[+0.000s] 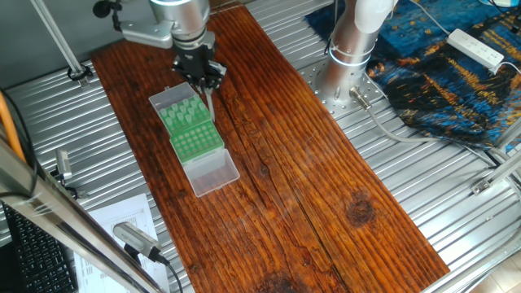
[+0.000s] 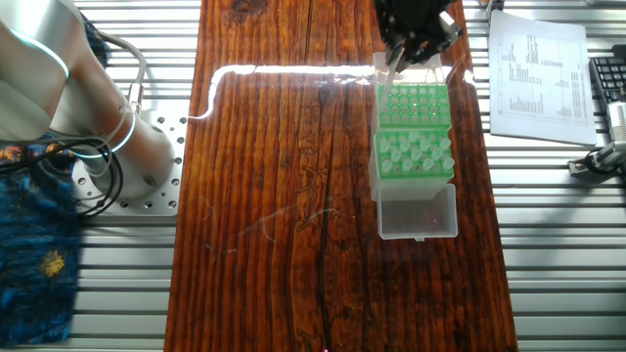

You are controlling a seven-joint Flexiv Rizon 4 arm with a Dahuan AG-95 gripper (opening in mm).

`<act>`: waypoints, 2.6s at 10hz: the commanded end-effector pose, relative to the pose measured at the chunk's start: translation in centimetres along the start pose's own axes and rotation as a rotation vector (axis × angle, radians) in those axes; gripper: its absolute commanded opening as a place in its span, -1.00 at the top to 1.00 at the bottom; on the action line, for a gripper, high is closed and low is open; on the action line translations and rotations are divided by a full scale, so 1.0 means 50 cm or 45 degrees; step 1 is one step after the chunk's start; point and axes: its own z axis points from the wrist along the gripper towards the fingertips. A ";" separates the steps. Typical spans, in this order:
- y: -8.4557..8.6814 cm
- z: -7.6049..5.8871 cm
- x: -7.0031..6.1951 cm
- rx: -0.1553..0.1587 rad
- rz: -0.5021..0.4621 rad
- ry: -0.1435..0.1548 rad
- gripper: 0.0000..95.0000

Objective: Transfer all large pipette tips from one holder to another

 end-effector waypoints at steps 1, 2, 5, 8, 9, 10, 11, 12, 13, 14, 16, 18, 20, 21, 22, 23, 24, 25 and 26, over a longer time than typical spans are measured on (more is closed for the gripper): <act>0.001 0.003 0.005 0.011 -0.007 -0.003 1.00; 0.001 0.004 0.006 0.017 -0.009 0.000 1.00; 0.002 0.008 0.010 0.017 -0.005 -0.006 1.00; 0.002 0.008 0.010 0.026 0.001 -0.008 1.00; 0.002 0.008 0.010 0.028 0.003 -0.009 1.00; 0.002 0.008 0.010 0.029 0.002 -0.011 1.00; 0.002 0.008 0.010 0.030 0.003 -0.011 1.00; 0.002 0.008 0.010 0.029 0.000 -0.013 1.00; 0.002 0.009 0.009 0.027 0.001 -0.016 1.00; 0.002 0.009 0.008 0.029 0.000 -0.015 1.00; 0.003 0.010 0.007 0.036 0.003 -0.021 1.00; 0.003 0.010 0.007 0.048 0.012 -0.034 1.00; 0.002 0.010 0.008 0.060 0.012 -0.047 1.00; 0.002 0.009 0.009 0.068 0.012 -0.051 1.00; 0.002 0.009 0.009 0.070 0.014 -0.054 1.00; 0.002 0.009 0.009 0.070 0.016 -0.054 1.00; 0.003 0.010 0.006 0.070 0.020 -0.058 1.00; 0.003 0.010 0.005 0.076 0.019 -0.063 1.00; 0.003 0.009 0.005 0.080 0.022 -0.074 1.00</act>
